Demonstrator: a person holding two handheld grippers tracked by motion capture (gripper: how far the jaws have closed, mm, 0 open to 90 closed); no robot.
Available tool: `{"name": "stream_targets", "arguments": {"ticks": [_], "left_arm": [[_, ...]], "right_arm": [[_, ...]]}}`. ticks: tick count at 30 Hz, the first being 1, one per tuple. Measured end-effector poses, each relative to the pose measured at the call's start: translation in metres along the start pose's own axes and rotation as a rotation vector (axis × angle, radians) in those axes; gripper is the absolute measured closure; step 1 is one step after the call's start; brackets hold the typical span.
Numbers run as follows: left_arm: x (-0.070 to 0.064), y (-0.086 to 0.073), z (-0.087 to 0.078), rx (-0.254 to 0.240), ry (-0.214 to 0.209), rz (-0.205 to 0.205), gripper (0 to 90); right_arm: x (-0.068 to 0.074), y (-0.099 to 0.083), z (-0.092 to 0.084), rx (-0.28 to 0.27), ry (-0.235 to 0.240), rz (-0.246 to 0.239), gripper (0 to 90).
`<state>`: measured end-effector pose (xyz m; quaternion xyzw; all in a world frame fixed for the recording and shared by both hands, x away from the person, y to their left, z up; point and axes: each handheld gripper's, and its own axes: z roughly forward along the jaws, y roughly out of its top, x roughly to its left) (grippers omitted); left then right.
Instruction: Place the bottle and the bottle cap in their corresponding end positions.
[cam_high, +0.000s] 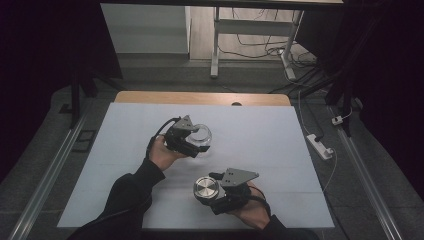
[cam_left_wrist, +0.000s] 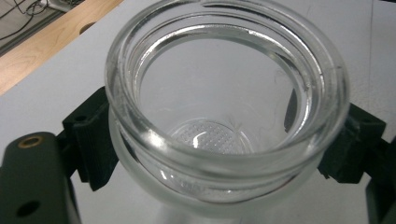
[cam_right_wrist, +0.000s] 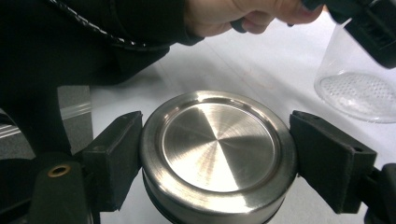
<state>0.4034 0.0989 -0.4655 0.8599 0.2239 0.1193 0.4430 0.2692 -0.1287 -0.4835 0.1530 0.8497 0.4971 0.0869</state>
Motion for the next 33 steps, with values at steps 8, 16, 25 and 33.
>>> {"name": "stream_targets", "arguments": {"ticks": [8, 16, 25, 33], "left_arm": [[0.004, -0.003, 0.008, 0.006, 0.019, -0.004, 15.2], [0.007, -0.008, 0.019, 0.007, 0.04, -0.013, 15.1], [0.01, -0.012, 0.03, 0.023, 0.05, -0.027, 15.2], [0.008, -0.013, 0.037, 0.029, 0.053, -0.021, 15.1]], "right_arm": [[0.0, -0.01, 0.017, 0.054, 0.006, -0.006, 19.5], [-0.007, -0.017, 0.032, 0.091, 0.005, 0.015, 19.5], [-0.013, -0.024, 0.04, 0.131, -0.018, 0.007, 19.5], [-0.016, -0.029, 0.046, 0.164, -0.037, -0.005, 19.5]]}}
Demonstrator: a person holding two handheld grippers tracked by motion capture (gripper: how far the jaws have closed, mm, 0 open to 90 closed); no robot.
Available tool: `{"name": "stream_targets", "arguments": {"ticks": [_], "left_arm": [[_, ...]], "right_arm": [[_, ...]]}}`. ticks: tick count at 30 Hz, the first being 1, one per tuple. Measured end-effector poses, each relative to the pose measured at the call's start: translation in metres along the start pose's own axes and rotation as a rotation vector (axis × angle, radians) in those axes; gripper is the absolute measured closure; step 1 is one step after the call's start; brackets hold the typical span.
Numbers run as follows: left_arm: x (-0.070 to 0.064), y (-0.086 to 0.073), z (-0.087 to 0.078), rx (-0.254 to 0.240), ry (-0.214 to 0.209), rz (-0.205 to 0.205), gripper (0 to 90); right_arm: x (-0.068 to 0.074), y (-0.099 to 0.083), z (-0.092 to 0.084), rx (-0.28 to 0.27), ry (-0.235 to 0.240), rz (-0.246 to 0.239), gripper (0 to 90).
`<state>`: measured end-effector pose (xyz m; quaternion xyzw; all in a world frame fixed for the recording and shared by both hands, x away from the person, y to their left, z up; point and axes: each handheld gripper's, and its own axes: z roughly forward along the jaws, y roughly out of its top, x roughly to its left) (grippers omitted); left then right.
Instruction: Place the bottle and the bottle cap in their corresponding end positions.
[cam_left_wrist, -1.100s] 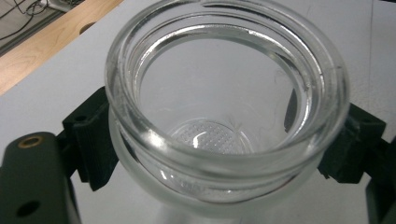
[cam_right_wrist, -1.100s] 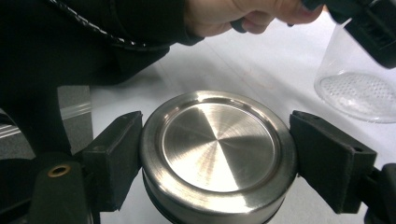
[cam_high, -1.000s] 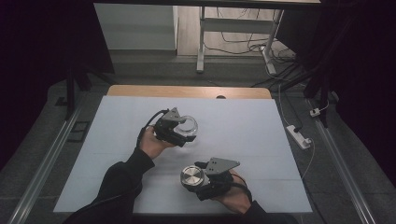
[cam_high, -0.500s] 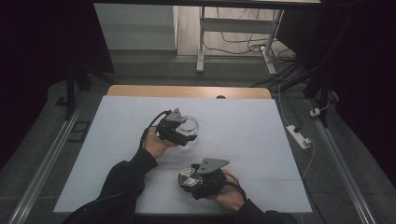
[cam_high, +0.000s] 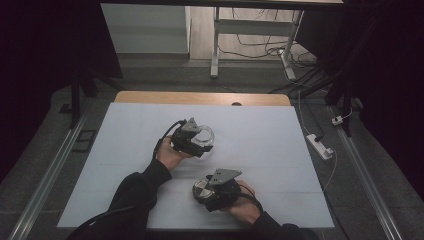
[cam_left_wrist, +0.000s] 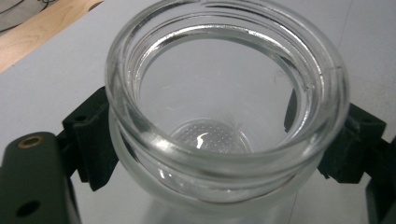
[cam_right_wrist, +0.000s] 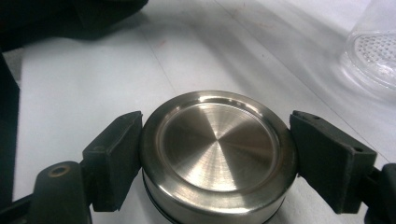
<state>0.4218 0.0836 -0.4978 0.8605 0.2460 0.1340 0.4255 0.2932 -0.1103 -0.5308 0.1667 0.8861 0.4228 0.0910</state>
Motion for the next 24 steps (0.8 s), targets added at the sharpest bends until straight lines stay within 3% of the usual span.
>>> {"name": "stream_targets", "arguments": {"ticks": [9, 15, 24], "left_arm": [[-0.0011, -0.003, 0.0074, 0.036, 0.0, 0.019, 15.1], [0.0054, -0.0069, 0.0082, 0.02, -0.029, -0.035, 15.0], [0.0063, -0.0089, 0.0086, 0.005, -0.038, -0.041, 14.5]], "right_arm": [[0.0011, -0.0031, 0.0058, 0.053, -0.015, -0.026, 19.4], [-0.0001, -0.0027, 0.0061, 0.059, -0.01, -0.023, 19.2], [0.0014, -0.0003, 0.0047, 0.055, -0.024, -0.015, 17.7]]}}
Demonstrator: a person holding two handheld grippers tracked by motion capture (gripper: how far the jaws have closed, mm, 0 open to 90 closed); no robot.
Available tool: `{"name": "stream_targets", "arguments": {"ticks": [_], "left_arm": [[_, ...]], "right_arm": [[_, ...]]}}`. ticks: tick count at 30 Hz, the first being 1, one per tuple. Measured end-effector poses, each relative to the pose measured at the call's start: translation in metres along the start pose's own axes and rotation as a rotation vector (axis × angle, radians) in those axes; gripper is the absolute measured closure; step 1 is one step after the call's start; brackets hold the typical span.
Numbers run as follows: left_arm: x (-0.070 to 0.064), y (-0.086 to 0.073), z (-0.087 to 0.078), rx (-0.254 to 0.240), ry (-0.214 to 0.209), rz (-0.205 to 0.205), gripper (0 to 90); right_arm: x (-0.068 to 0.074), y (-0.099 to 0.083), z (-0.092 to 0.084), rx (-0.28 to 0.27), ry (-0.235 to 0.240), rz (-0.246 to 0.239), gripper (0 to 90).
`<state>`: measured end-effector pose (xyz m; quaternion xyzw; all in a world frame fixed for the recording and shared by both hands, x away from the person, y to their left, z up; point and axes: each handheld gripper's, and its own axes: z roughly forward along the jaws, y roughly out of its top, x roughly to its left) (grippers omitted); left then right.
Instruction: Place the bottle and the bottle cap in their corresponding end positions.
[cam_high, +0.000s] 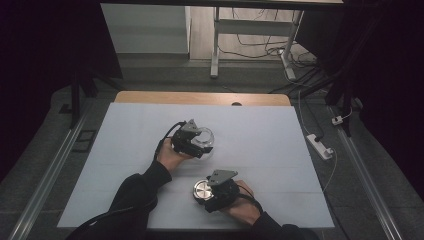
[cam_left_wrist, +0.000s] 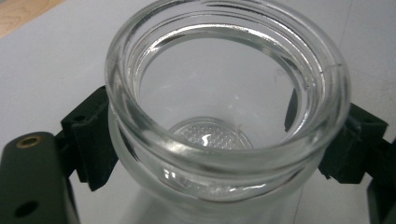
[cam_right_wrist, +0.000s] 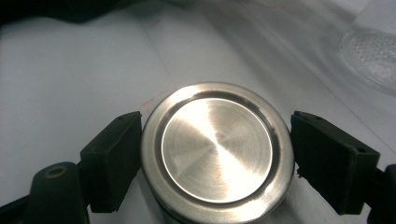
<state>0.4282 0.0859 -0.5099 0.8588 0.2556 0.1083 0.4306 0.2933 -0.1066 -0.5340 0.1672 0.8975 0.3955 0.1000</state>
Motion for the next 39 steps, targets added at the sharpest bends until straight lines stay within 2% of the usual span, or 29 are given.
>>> {"name": "stream_targets", "arguments": {"ticks": [3, 7, 22, 28, 31, 39], "left_arm": [[0.0, 0.0, -0.003, -0.011, 0.001, 0.002, 13.8], [0.003, 0.001, -0.01, -0.045, -0.019, -0.026, 11.7], [-0.002, 0.005, -0.025, -0.022, -0.026, -0.029, 4.6], [-0.006, 0.002, -0.029, -0.001, -0.023, -0.026, 1.3], [-0.007, 0.0, -0.032, 0.003, -0.023, -0.036, 0.2], [-0.006, -0.004, -0.046, -0.028, -0.043, -0.067, 0.0]], "right_arm": [[0.0, 0.001, -0.002, -0.016, 0.001, 0.013, 16.7], [-0.001, 0.003, -0.005, -0.035, 0.004, 0.025, 15.3], [-0.003, 0.009, -0.017, -0.072, 0.01, 0.052, 11.3], [-0.006, 0.01, -0.024, -0.089, 0.006, 0.07, 10.1], [-0.007, 0.011, -0.027, -0.093, 0.006, 0.082, 9.2], [-0.012, 0.011, -0.034, -0.114, 0.011, 0.122, 7.4]]}}
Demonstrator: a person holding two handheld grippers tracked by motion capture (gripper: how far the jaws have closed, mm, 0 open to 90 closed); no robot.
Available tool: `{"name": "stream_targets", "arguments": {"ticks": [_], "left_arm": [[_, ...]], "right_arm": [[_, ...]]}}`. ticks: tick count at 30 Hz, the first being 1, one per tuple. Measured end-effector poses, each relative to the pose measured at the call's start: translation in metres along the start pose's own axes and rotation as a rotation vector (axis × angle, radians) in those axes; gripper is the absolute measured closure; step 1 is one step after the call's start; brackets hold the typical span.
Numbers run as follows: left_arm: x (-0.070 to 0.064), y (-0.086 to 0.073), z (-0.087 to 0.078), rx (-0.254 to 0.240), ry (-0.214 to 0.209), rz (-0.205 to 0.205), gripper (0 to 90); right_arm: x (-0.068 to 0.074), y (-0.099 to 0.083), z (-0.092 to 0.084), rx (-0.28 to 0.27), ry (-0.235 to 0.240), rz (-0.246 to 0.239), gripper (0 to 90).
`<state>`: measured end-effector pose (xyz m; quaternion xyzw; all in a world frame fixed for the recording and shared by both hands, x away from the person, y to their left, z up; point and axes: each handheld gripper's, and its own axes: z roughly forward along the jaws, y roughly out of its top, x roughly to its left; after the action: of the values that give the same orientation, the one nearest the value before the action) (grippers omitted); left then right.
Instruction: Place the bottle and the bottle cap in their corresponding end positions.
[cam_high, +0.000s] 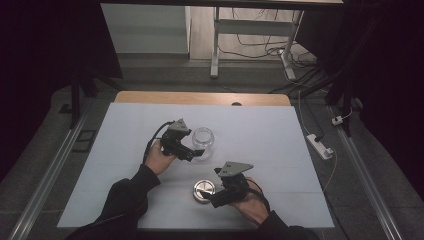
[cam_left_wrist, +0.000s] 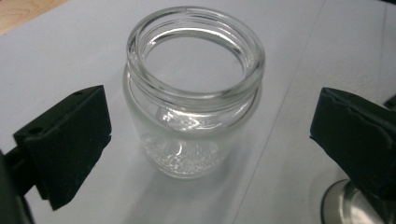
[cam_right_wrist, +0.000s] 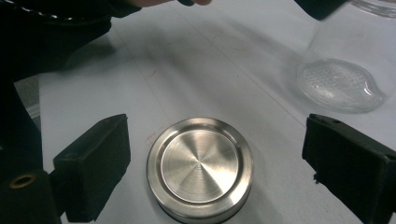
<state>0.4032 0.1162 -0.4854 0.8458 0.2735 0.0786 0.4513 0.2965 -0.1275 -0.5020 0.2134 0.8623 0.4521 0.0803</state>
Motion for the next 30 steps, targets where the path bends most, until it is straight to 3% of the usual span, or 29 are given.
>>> {"name": "stream_targets", "arguments": {"ticks": [15, 30], "left_arm": [[-0.012, -0.009, -0.026, -0.044, -0.065, -0.012, 0.0], [-0.03, -0.028, -0.049, -0.04, -0.08, -0.03, 0.0]], "right_arm": [[-0.007, 0.002, -0.008, 0.003, -0.015, 0.062, 1.8], [-0.012, 0.002, -0.018, 0.0, -0.054, 0.018, 0.0]]}}
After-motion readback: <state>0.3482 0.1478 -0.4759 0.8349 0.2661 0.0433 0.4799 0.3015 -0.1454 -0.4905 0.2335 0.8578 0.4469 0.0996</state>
